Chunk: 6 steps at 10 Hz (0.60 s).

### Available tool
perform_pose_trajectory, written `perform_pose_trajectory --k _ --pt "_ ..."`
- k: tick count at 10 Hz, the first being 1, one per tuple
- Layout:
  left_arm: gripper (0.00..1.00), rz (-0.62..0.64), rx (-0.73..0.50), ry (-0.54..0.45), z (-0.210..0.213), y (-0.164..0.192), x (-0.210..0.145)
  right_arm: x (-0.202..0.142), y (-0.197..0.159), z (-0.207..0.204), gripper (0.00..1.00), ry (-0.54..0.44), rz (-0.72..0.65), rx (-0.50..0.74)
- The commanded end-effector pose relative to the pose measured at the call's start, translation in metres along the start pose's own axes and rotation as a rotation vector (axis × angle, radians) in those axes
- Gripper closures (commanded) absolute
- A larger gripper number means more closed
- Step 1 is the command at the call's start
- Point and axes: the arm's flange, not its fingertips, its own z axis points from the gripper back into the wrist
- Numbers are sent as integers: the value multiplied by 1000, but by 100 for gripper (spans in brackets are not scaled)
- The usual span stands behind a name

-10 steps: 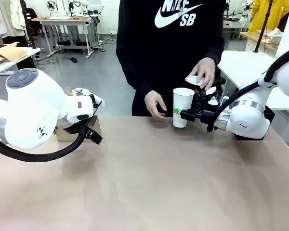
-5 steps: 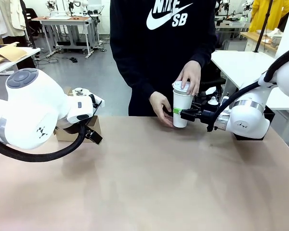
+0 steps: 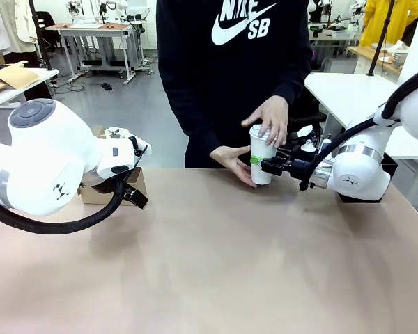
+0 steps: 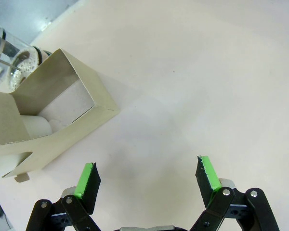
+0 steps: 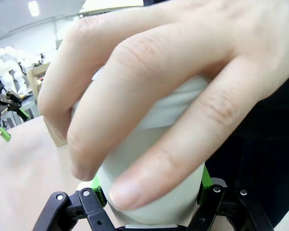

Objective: Pour a drink into a cup and package it in a carrier.
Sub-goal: When a person places the Paper Cup Lid on the 600 ml Paper Cup , lift the 600 ml Paper Cup.

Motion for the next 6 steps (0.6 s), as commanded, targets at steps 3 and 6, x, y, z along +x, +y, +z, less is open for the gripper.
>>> perform_pose_trajectory --k 3,6 --pt "0 1 -2 -1 0 1 0 5 1 -3 19 -6 -9 -1" --pt "0 1 -2 -1 0 1 0 5 1 -3 19 -6 -9 -1"
